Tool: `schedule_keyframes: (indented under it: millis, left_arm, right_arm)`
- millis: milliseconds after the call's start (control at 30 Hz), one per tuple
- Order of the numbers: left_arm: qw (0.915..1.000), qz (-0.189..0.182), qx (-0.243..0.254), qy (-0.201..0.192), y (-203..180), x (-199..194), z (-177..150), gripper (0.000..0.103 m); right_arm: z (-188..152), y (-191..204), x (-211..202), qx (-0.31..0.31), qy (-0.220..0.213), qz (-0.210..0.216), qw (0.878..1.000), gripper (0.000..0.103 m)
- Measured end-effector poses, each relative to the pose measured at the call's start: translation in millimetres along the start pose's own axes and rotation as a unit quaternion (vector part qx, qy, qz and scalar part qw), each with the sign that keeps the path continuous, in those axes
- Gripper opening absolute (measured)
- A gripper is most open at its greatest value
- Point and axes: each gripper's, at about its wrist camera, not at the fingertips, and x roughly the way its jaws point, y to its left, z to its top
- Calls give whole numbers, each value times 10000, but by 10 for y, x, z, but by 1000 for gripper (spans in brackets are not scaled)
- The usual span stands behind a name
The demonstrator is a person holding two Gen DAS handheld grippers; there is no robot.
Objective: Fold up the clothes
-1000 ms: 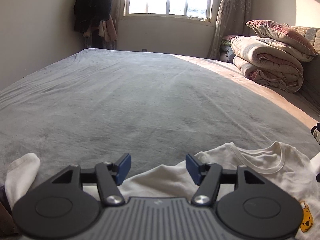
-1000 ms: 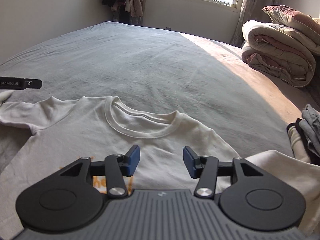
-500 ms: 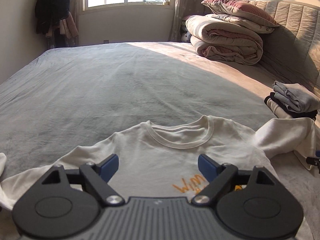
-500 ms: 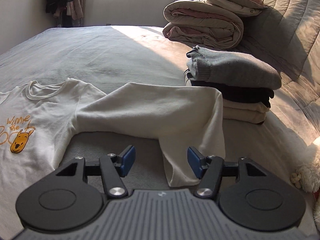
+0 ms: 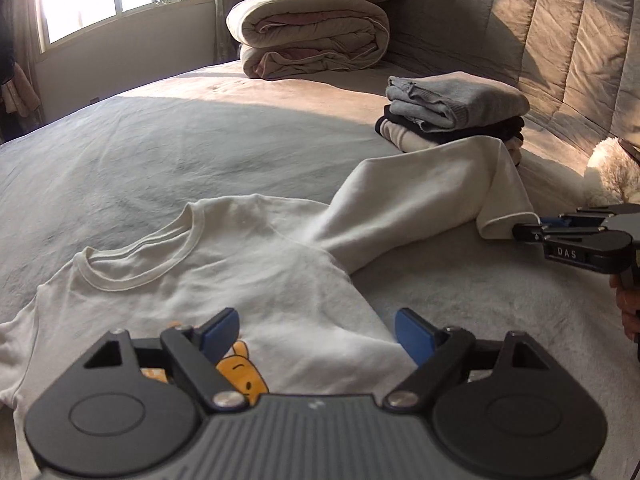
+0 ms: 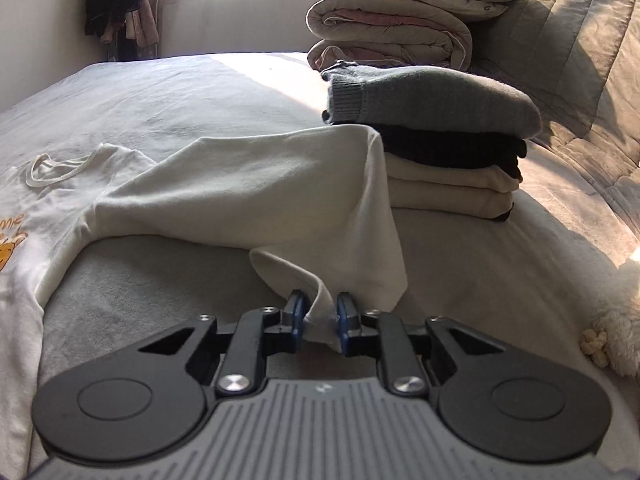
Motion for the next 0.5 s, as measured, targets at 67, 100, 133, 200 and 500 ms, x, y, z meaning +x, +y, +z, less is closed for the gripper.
schedule_keyframes:
  millis: [67, 100, 133, 200, 500]
  left_arm:
    - [9997, -90, 243, -51, -159, 72, 34, 86]
    - [9993, -126, 347, -91, -224, 103, 51, 86]
    - [9989, -155, 424, -127, -275, 142, 72, 86]
    - [9982, -188, 535, -169, -353, 252, 130, 86]
    - [9957, -881, 280, -68, -492, 750, 286, 77]
  right_arm:
    - [25, -157, -95, 194, -163, -80, 9996, 18]
    - [36, -228, -146, 266, -247, -109, 9993, 18]
    - [47, -297, -199, 331, -331, -134, 9988, 18]
    - [70, -435, -303, 462, -499, -183, 9975, 18]
    - [191, -1187, -531, 2541, -795, 563, 9623, 3]
